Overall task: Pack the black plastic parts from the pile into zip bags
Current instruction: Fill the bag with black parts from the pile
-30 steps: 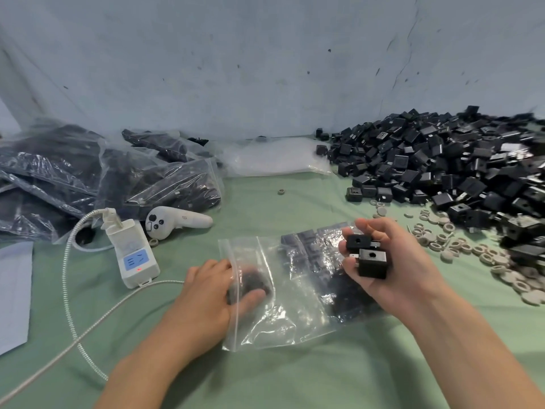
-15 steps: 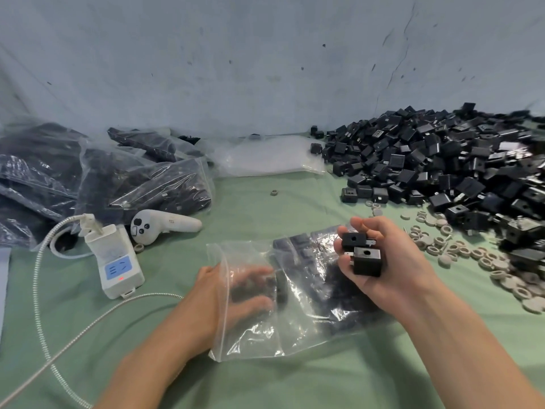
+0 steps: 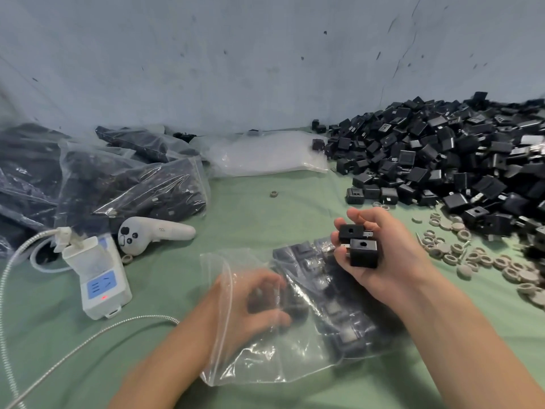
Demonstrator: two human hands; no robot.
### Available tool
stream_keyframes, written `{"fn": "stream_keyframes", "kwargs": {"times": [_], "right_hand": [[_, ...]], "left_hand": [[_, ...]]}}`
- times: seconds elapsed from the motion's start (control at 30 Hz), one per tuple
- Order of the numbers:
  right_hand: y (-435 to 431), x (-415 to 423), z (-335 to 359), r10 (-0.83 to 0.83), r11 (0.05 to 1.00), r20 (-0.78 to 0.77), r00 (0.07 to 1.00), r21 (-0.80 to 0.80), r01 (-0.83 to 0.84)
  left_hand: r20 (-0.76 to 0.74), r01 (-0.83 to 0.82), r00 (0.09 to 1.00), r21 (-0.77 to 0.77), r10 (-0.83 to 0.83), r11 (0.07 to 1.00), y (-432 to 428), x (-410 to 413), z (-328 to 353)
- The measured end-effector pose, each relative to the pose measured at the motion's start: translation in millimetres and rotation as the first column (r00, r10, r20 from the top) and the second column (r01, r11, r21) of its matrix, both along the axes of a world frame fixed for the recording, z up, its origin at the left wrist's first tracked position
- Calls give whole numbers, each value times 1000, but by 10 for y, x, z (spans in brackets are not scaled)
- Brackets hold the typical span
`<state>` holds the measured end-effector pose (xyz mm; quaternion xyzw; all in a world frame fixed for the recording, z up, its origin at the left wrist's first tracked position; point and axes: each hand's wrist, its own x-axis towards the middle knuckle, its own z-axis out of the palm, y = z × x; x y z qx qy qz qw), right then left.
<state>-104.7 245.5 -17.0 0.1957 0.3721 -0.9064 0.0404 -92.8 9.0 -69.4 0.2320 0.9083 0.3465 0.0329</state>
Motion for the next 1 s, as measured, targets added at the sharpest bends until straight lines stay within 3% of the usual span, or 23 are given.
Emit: {"fn": "stream_keyframes", "kwargs": {"times": [0.43,0.57,0.7,0.87,1.0], "right_hand": [[-2,-17,10,11,1000,-15,1000,-27,-11],[-26,59,18,15,998,-45,999,-56,-18],[-53,177,32,-10,996,-55,998,-89,5],[-128,342,26,-88,993,-39,995,-83,85],[-203,486,49,-64,996,-49,997,-69,60]], "left_hand": [[6,-27,1000,-14,27,1000,77,-69,-46],[217,-107,974,203,62,973,11,22,-13],[-48,-208,975,121,215,971,-184,147,108],[-33,-394,905,305,423,867,-314,421,170],[7,-543,787,485,617,686,-390,491,268]]}}
